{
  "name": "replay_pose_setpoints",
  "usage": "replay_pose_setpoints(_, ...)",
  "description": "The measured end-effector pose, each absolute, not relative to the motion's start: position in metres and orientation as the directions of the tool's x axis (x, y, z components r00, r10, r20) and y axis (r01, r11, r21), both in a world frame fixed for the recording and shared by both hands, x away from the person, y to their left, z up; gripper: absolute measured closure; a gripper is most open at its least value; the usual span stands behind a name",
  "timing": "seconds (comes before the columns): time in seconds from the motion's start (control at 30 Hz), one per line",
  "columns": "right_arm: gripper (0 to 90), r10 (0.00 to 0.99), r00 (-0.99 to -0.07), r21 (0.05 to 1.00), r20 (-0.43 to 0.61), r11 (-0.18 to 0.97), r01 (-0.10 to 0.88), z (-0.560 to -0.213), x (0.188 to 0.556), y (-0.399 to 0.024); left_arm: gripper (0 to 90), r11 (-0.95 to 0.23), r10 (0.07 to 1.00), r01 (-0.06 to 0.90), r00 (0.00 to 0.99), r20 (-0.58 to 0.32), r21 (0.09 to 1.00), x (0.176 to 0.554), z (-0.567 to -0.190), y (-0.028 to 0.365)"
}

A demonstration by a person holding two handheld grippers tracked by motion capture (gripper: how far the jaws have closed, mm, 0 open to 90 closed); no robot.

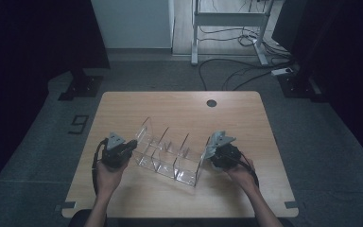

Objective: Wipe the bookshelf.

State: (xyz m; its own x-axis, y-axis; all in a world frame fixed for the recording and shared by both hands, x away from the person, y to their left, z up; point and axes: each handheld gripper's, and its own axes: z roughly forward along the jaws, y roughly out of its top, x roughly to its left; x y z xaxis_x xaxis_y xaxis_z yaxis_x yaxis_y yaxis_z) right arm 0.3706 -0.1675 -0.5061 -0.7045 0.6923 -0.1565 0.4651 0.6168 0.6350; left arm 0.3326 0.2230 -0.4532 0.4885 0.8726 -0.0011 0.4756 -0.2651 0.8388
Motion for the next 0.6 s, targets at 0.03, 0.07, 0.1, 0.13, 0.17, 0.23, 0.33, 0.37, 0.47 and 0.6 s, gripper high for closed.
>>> replay_pose_setpoints(0.03, 52.9, 0.688, -0.709, 0.627, -0.156, 0.623, 0.467, -0.509, 0.3715, -0.1667, 85.8, -0.265, 0.873, 0.475, 0.488, -0.001, 0.839, 0.3326, -0.4533, 0.223)
replay_pose_setpoints(0.07, 52.7, 0.687, -0.71, 0.619, -0.153, 0.627, 0.472, -0.5113, 0.3719, -0.166, 85.8, -0.264, 0.873, 0.475, 0.488, -0.001, 0.839, 0.3325, -0.4533, 0.223)
replay_pose_setpoints(0.1, 52.6, 0.685, -0.713, 0.614, -0.151, 0.63, 0.475, -0.5135, 0.3723, -0.1653, 85.8, -0.264, 0.873, 0.475, 0.487, -0.001, 0.839, 0.3325, -0.4533, 0.2229)
replay_pose_setpoints(0.13, 52.4, 0.684, -0.713, 0.613, -0.153, 0.632, 0.474, -0.5146, 0.3725, -0.1649, 85.8, -0.265, 0.873, 0.475, 0.487, 0.0, 0.839, 0.3324, -0.4534, 0.2227)
replay_pose_setpoints(0.17, 52.4, 0.684, -0.713, 0.612, -0.152, 0.632, 0.475, -0.5153, 0.3726, -0.1645, 85.8, -0.265, 0.873, 0.475, 0.487, 0.0, 0.839, 0.3324, -0.4534, 0.2227)
replay_pose_setpoints(0.23, 52.4, 0.683, -0.714, 0.611, -0.154, 0.634, 0.475, -0.515, 0.3723, -0.1643, 85.8, -0.265, 0.874, 0.475, 0.486, 0.002, 0.839, 0.3323, -0.4534, 0.2224)
replay_pose_setpoints(0.33, 52.4, 0.682, -0.715, 0.61, -0.155, 0.635, 0.474, -0.5146, 0.372, -0.1641, 85.8, -0.278, 0.876, 0.471, 0.481, 0.02, 0.837, 0.3317, -0.453, 0.2208)
replay_pose_setpoints(0.37, 52.4, 0.683, -0.715, 0.61, -0.153, 0.634, 0.475, -0.5144, 0.3718, -0.1641, 85.9, -0.282, 0.878, 0.471, 0.477, 0.028, 0.836, 0.3314, -0.4529, 0.2198)
replay_pose_setpoints(0.47, 52.5, 0.685, -0.713, 0.61, -0.151, 0.632, 0.478, -0.5136, 0.3706, -0.1635, 86.1, -0.278, 0.881, 0.472, 0.472, 0.027, 0.836, 0.3316, -0.4529, 0.2193)
replay_pose_setpoints(0.6, 52.4, 0.679, -0.719, 0.604, -0.147, 0.638, 0.479, -0.5124, 0.3677, -0.1613, 86.3, -0.273, 0.884, 0.473, 0.467, 0.024, 0.838, 0.3317, -0.4531, 0.2192)
